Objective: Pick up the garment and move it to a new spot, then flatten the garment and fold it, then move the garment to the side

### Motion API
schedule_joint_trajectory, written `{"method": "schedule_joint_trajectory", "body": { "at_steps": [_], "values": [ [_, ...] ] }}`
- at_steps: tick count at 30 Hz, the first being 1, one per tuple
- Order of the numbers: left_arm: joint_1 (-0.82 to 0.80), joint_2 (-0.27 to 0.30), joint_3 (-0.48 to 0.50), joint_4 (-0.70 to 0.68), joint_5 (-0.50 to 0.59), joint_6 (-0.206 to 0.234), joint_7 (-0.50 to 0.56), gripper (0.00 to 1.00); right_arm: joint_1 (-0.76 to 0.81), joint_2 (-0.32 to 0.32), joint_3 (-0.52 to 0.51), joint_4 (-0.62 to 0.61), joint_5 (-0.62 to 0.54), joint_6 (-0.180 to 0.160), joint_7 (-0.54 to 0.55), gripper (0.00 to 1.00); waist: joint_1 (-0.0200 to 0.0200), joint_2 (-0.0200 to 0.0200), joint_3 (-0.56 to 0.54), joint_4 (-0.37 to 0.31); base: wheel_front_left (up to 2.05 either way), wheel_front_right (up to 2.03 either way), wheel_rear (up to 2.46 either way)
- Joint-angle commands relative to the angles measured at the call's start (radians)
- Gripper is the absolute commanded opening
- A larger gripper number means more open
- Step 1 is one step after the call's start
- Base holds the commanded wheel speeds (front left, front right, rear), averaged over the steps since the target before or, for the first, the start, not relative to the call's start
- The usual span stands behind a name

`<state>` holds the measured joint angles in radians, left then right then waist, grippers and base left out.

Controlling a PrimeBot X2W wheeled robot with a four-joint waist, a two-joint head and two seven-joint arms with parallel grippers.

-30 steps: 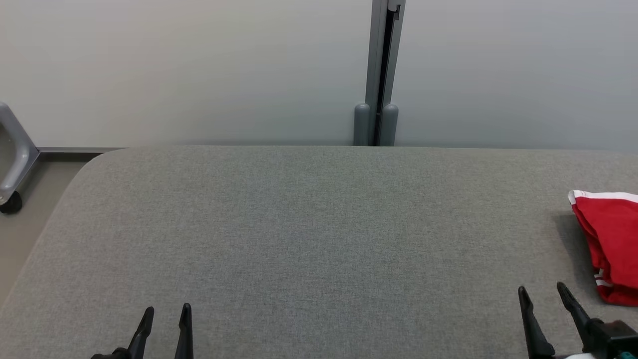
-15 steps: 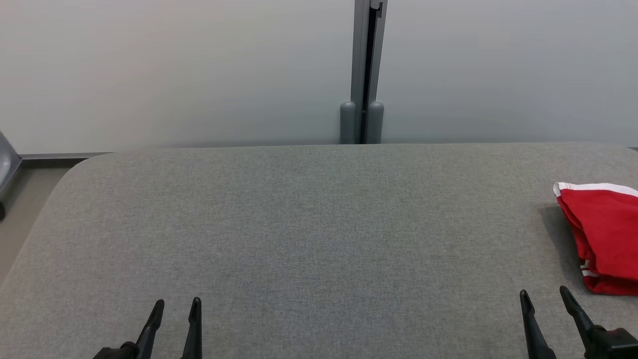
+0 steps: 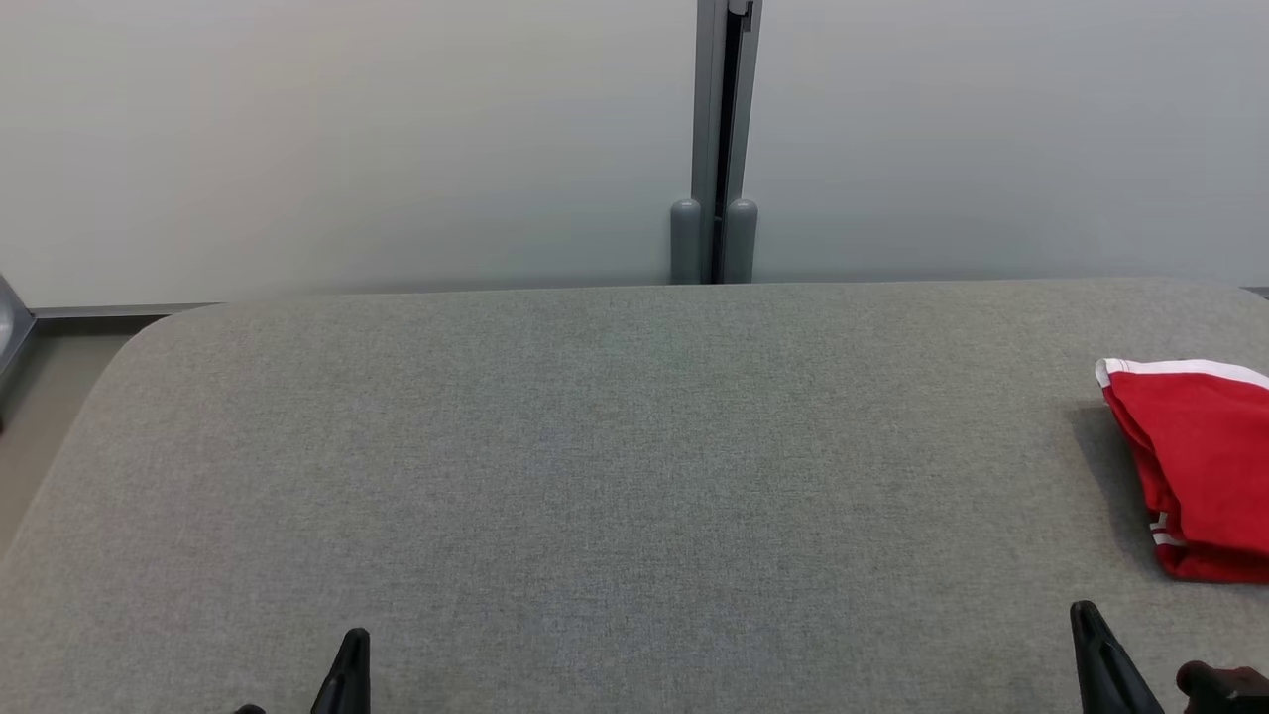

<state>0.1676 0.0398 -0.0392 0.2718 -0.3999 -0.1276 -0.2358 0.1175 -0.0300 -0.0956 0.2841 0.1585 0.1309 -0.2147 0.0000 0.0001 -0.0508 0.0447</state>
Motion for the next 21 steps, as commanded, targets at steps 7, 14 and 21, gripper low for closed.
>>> {"method": "schedule_joint_trajectory", "body": {
  "at_steps": [7,14,21],
  "values": [
    [-0.059,0.012,0.015,-0.016,-0.153,0.000,0.034,0.00,-0.045,-0.010,-0.002,-0.022,0.176,0.000,0.033,0.00,0.0000,-0.0001,0.003,-0.003,0.00,0.00,0.00],
    [-0.082,0.017,0.024,-0.015,-0.264,-0.001,0.062,0.00,-0.062,-0.011,-0.002,-0.027,0.306,0.000,0.061,0.00,0.0000,-0.0001,0.007,-0.005,0.00,0.00,0.00],
    [-0.101,0.020,0.031,-0.017,-0.353,-0.001,0.084,0.00,-0.077,-0.013,-0.004,-0.029,0.409,0.000,0.085,0.00,0.0000,-0.0001,0.009,-0.008,0.00,0.00,0.00]
  ]
}}
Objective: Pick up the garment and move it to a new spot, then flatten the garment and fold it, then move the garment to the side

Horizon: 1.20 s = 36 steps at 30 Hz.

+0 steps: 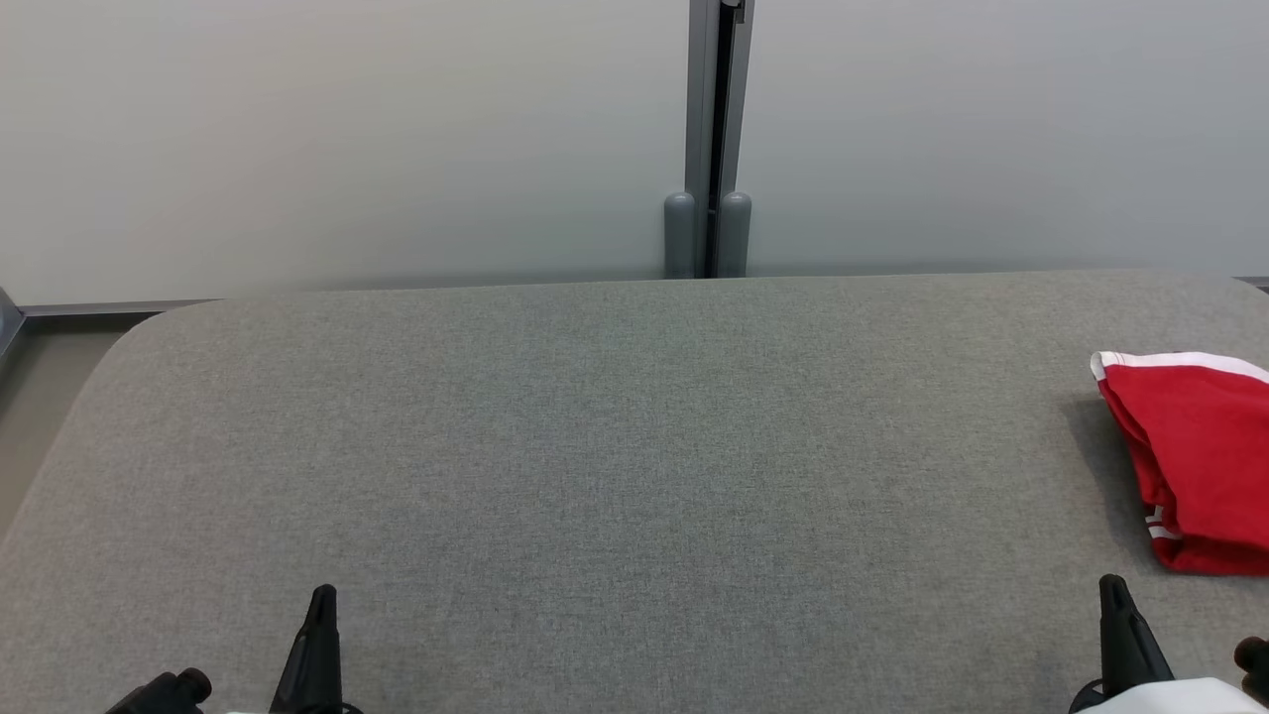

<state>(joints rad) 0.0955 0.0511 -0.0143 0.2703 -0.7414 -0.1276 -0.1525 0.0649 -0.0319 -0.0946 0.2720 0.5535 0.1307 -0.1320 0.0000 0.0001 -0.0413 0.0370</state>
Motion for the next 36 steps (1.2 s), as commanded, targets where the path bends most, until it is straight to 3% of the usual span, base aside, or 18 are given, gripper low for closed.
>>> {"method": "schedule_joint_trajectory", "body": {
  "at_steps": [1,36],
  "values": [
    [-0.031,0.009,0.007,-0.016,-0.025,-0.001,0.004,0.00,-0.027,-0.011,-0.005,-0.017,0.030,0.000,0.006,0.00,0.0000,-0.0001,0.000,0.000,0.00,0.00,0.00],
    [-0.120,0.017,0.051,-0.024,-0.442,-0.003,0.118,0.00,-0.102,-0.017,-0.013,-0.025,0.522,0.000,0.123,0.00,0.0000,-0.0001,0.017,-0.014,0.00,0.00,0.00]
  ]
}}
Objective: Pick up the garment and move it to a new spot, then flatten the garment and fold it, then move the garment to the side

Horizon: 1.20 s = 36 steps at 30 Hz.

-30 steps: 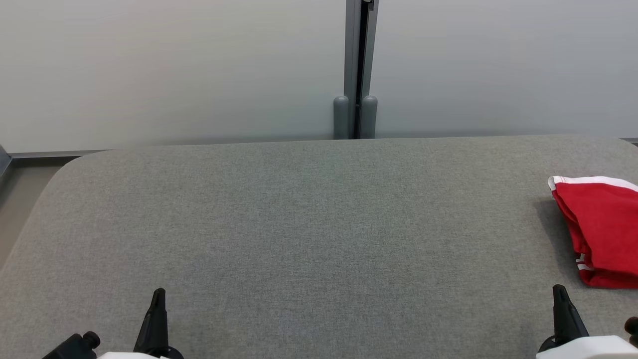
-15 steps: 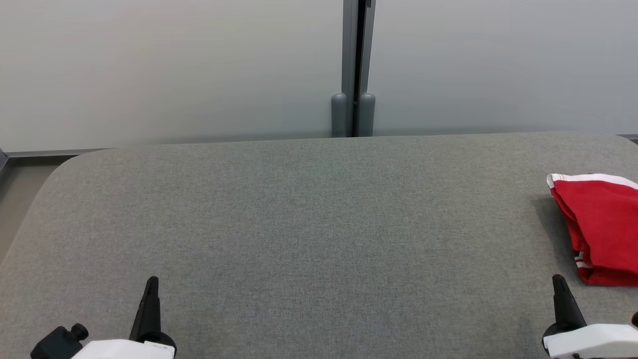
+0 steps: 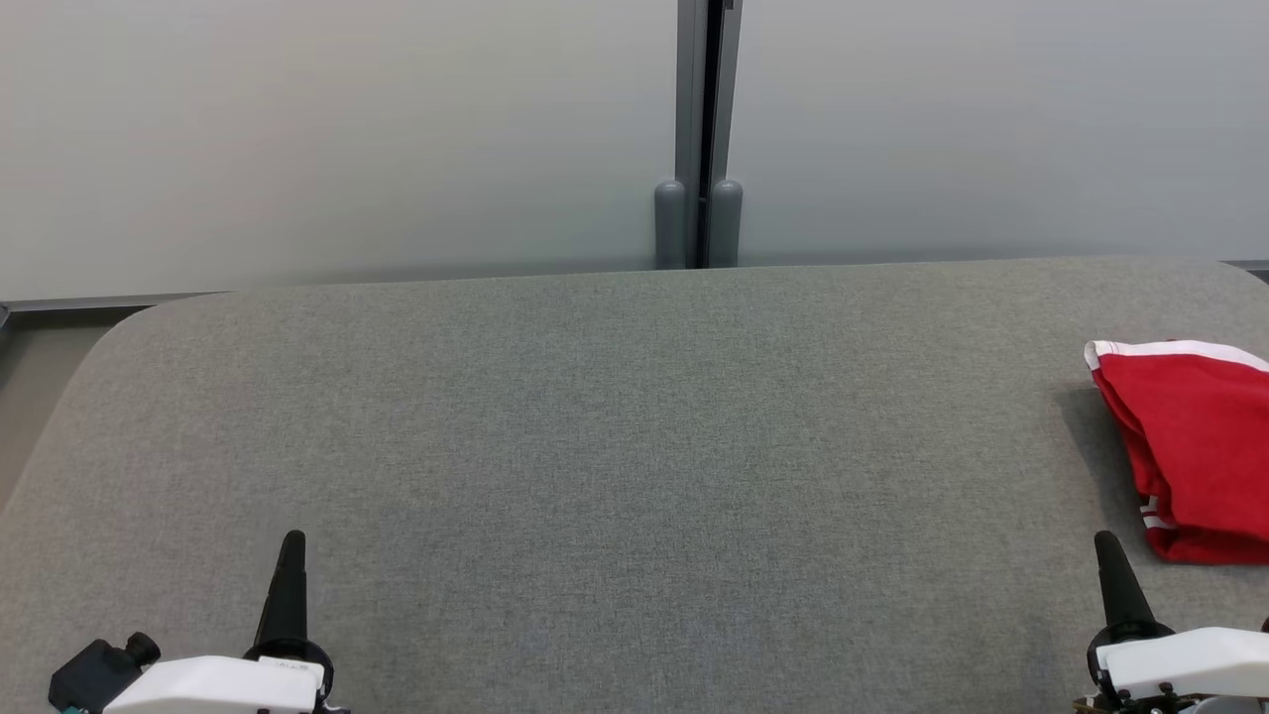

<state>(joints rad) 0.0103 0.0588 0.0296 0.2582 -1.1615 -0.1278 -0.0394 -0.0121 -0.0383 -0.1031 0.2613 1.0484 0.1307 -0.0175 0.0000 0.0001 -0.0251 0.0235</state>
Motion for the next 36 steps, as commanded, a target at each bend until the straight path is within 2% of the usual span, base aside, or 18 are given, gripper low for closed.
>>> {"method": "schedule_joint_trajectory", "body": {
  "at_steps": [1,36],
  "values": [
    [-0.036,0.010,0.008,-0.012,-0.032,-0.003,0.008,0.00,-0.027,-0.010,-0.004,-0.014,0.038,0.000,0.010,0.00,0.0000,-0.0001,0.001,-0.001,0.00,0.00,0.00],
    [-0.092,0.010,0.045,-0.015,-0.310,-0.004,0.090,0.00,-0.073,-0.014,-0.010,-0.016,0.372,0.000,0.090,0.00,0.0000,-0.0001,0.016,-0.014,0.00,0.00,0.00]
  ]
}}
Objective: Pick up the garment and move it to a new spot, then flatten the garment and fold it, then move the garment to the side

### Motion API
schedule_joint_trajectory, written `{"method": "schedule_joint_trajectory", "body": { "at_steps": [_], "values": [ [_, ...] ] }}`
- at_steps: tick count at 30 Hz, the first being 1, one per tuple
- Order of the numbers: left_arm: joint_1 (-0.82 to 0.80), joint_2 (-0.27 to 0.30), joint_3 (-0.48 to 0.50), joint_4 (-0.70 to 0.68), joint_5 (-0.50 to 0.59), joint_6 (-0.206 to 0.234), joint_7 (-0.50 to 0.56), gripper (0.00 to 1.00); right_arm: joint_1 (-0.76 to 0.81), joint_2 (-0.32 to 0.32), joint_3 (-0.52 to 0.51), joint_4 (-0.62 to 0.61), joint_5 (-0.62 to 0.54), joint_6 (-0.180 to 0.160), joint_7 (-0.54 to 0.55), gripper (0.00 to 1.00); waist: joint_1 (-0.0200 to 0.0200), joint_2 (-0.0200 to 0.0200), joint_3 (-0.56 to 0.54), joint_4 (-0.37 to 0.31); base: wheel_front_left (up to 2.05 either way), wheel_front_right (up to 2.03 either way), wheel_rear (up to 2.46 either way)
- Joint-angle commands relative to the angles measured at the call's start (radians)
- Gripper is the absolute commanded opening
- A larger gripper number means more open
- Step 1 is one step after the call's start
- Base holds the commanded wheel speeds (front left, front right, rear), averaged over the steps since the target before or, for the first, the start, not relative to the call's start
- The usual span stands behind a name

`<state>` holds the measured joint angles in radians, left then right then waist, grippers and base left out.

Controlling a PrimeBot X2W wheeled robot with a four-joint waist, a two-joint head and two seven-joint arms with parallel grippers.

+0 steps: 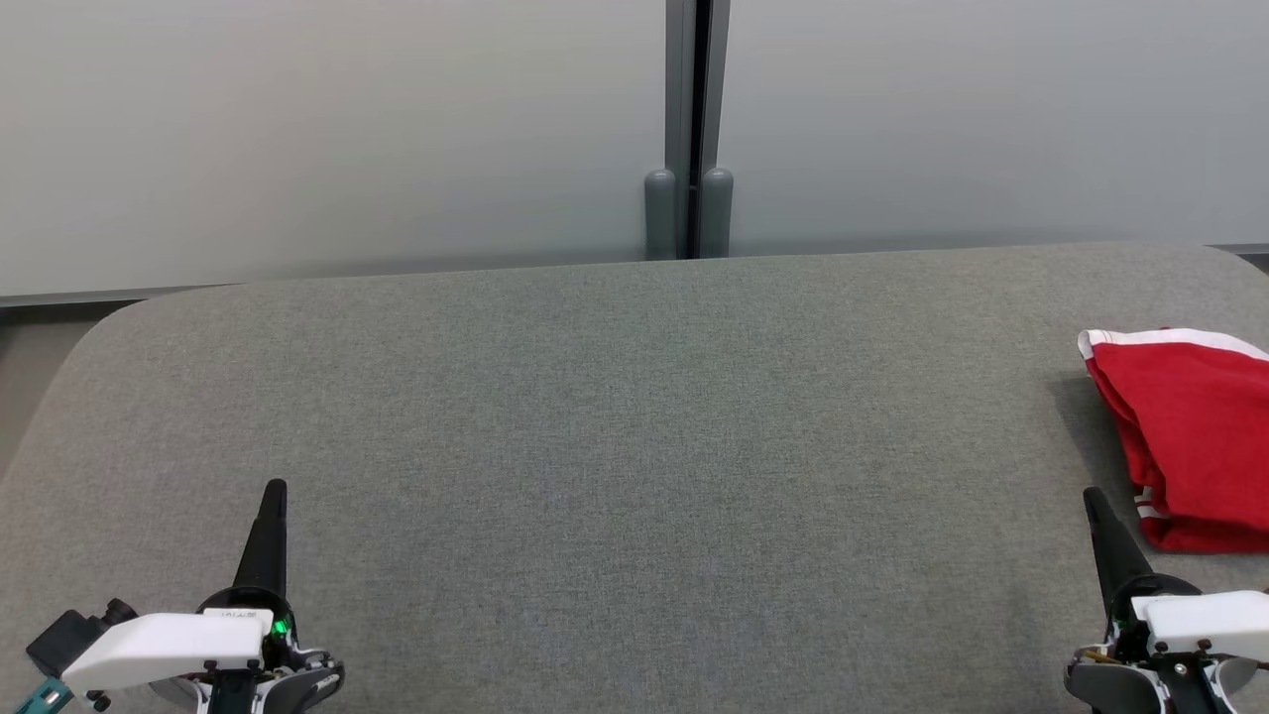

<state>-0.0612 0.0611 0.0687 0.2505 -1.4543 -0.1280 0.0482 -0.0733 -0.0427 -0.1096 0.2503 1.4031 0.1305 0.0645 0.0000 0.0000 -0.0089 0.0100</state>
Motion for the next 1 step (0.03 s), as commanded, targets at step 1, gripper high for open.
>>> {"method": "schedule_joint_trajectory", "body": {
  "at_steps": [1],
  "values": [
    [-0.022,0.008,0.007,-0.007,-0.024,-0.004,0.005,0.00,-0.014,-0.010,-0.003,-0.005,0.026,0.000,0.009,0.00,0.0000,0.0000,0.001,-0.001,0.00,0.00,0.00]
  ]
}}
